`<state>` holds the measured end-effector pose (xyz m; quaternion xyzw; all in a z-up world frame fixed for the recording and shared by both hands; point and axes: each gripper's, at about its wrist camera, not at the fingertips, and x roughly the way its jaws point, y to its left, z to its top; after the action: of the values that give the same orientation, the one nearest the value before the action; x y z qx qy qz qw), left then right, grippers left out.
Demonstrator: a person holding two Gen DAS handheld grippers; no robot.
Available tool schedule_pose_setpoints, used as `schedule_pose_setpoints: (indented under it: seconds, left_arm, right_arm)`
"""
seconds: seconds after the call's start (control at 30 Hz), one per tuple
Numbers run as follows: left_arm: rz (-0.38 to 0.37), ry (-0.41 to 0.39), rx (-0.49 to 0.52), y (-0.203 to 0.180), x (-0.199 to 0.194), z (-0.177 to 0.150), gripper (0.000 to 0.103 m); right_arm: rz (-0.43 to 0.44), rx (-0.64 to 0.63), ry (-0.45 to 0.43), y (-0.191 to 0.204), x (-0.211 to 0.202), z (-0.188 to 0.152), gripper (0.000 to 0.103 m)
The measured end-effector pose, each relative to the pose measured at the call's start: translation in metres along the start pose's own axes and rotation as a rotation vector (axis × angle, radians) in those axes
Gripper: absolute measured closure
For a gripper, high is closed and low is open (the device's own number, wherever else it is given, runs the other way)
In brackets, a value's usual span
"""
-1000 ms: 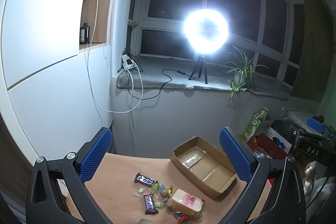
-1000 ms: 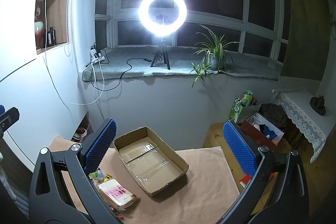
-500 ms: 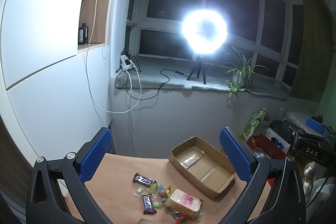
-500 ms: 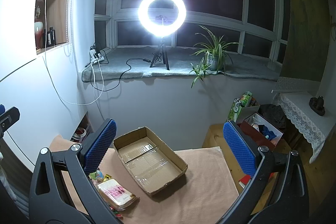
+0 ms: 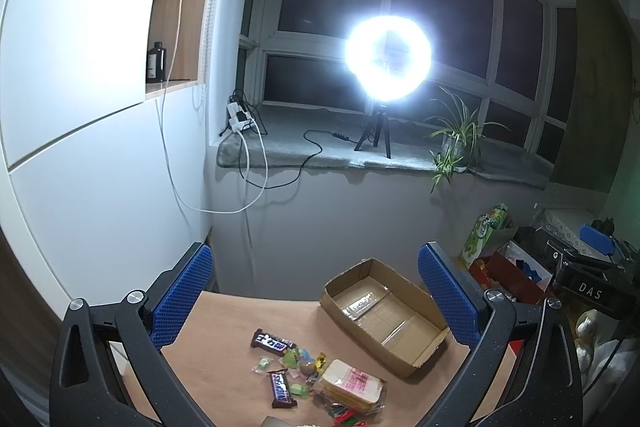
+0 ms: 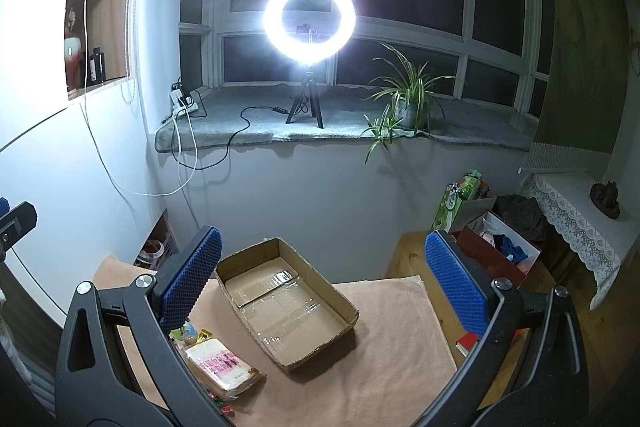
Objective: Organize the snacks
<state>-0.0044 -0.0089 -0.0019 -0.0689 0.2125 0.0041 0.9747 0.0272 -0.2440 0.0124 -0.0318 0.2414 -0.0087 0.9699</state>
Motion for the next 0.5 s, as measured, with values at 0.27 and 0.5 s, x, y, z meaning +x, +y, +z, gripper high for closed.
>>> schedule_pose_setpoints:
  seconds: [0.27, 0.5]
  left_arm:
    - [0.004, 0.025, 0.003, -0.001, 0.006, -0.006, 0.001]
    - [0.028, 0.091, 0.008, 0.010, 0.021, -0.020, 0.001]
  right_arm:
    - [0.024, 0.001, 0.041, -0.001, 0.008, -0.009, 0.000]
    - [0.064, 0.011, 0.117, -0.005, 0.031, -0.027, 0.000]
